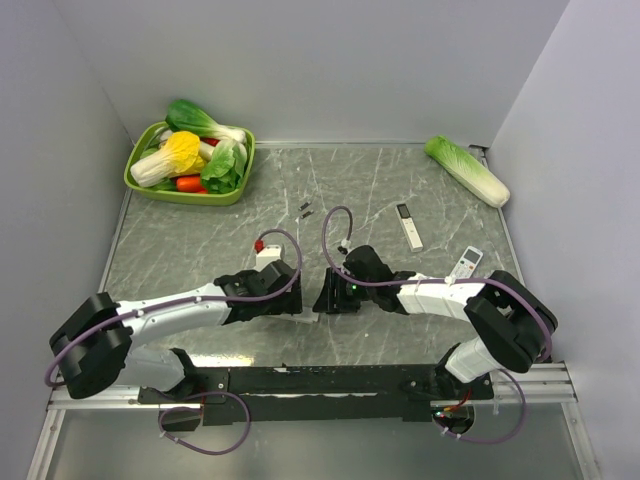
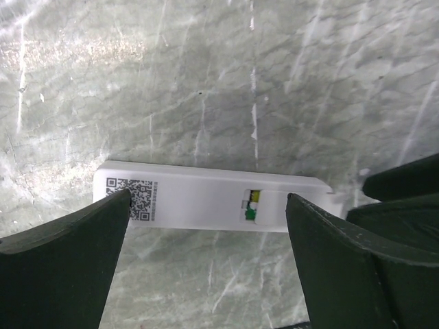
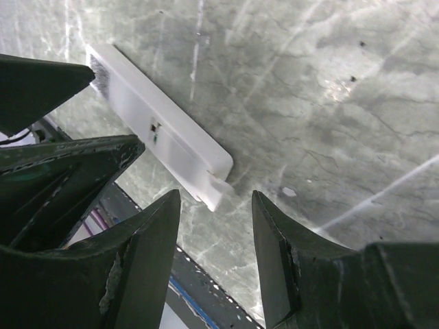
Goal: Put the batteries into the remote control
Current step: Load the battery cover into the remote control.
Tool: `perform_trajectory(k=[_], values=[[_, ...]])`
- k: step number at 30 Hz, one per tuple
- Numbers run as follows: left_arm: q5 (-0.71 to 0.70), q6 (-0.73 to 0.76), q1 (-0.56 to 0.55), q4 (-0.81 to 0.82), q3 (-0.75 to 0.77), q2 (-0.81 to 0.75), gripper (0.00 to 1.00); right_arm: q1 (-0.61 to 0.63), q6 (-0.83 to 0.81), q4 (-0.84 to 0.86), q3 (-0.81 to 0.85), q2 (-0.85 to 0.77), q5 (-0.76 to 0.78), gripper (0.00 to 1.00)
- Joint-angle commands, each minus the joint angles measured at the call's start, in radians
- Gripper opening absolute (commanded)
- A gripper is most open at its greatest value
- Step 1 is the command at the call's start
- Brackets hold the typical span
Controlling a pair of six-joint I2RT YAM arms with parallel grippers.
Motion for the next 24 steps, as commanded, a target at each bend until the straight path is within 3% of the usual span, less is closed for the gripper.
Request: perform_trajectory(k=[1, 24], values=[[-0.001, 0.019, 0.002, -0.014, 0.018, 0.027, 0.99, 0.009, -0.004, -0.017, 0.036, 0.006, 0.024, 0.54], [0.019, 0.071, 0.004, -0.143, 0.090, 0.004, 0.99, 0.023, -0.007, -0.026, 0.042, 0.004, 0.030, 0.55]])
